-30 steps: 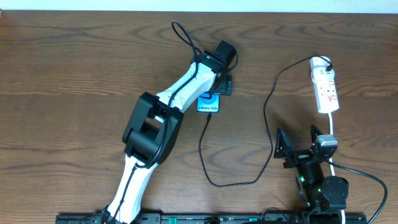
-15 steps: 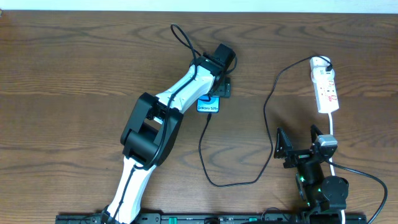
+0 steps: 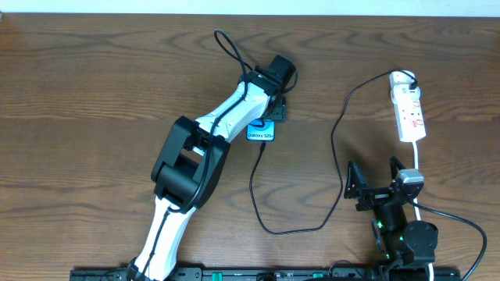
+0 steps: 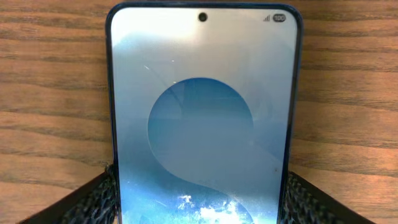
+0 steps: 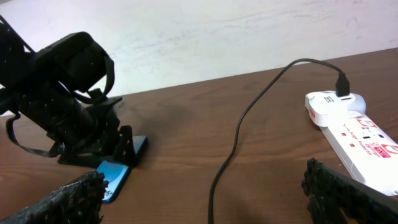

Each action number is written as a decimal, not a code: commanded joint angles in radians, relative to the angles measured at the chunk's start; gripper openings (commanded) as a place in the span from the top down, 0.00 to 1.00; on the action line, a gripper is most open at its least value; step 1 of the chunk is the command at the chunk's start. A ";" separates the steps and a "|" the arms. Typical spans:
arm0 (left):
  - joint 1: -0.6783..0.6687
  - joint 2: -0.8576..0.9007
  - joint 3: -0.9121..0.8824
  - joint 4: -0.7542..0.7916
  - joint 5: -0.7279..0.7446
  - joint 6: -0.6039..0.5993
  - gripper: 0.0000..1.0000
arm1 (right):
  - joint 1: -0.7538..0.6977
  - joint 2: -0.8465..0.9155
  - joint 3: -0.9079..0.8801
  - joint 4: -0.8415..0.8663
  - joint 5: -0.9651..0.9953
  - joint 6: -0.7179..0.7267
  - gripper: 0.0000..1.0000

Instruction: Plug charger to phone and switch on socket

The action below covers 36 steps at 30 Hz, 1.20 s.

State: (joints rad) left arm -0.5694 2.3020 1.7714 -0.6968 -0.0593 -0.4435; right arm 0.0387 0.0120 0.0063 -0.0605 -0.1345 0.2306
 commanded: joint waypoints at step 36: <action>0.298 -0.452 -0.024 -0.087 1.122 -0.165 0.29 | 0.006 -0.005 -0.001 -0.004 0.001 0.008 0.01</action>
State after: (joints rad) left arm -0.3363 1.8847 1.7393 -0.7856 0.7563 -0.5930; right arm 0.0387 0.0120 0.0067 -0.0601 -0.1349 0.2306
